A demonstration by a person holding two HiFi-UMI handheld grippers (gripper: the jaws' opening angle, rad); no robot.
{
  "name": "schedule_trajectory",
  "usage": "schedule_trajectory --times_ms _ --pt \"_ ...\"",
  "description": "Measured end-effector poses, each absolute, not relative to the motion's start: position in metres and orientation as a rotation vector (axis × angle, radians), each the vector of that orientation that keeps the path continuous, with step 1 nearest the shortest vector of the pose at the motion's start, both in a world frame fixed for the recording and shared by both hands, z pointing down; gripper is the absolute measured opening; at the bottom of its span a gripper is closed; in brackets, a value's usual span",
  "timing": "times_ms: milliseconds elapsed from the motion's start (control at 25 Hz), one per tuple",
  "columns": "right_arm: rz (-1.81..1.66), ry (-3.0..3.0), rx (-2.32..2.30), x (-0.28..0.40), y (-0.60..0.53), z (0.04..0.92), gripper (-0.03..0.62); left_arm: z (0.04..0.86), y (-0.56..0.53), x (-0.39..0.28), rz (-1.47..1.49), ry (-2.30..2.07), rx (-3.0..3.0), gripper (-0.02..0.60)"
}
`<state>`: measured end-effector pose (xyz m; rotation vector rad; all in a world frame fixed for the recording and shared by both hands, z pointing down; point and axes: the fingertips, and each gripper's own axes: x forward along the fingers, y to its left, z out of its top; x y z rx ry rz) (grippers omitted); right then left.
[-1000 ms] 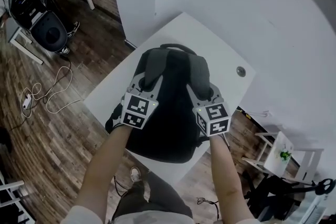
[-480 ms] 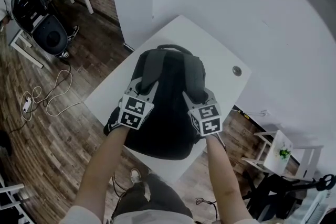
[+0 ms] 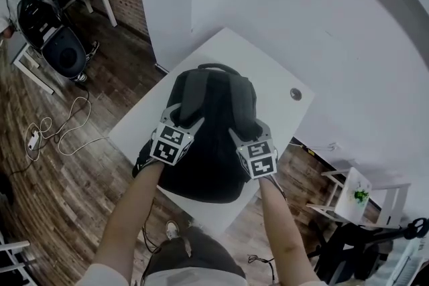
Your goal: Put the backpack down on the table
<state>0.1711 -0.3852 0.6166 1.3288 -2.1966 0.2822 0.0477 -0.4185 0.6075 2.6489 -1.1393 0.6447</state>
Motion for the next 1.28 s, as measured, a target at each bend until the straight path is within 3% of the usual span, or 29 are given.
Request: schedule_trajectory --times_ms 120,480,1280 --pt "0.283 -2.186 1.353 0.177 -0.377 0.615 0.249 0.609 -0.413 0.049 0.645 -1.115 2.644 0.313" --pt "0.272 -2.201 1.476 0.178 -0.352 0.589 0.249 0.602 -0.39 0.033 0.634 -1.149 2.641 0.397" --pt "0.278 -2.156 1.65 0.171 -0.272 0.546 0.234 0.567 -0.319 -0.002 0.573 -1.188 2.635 0.407"
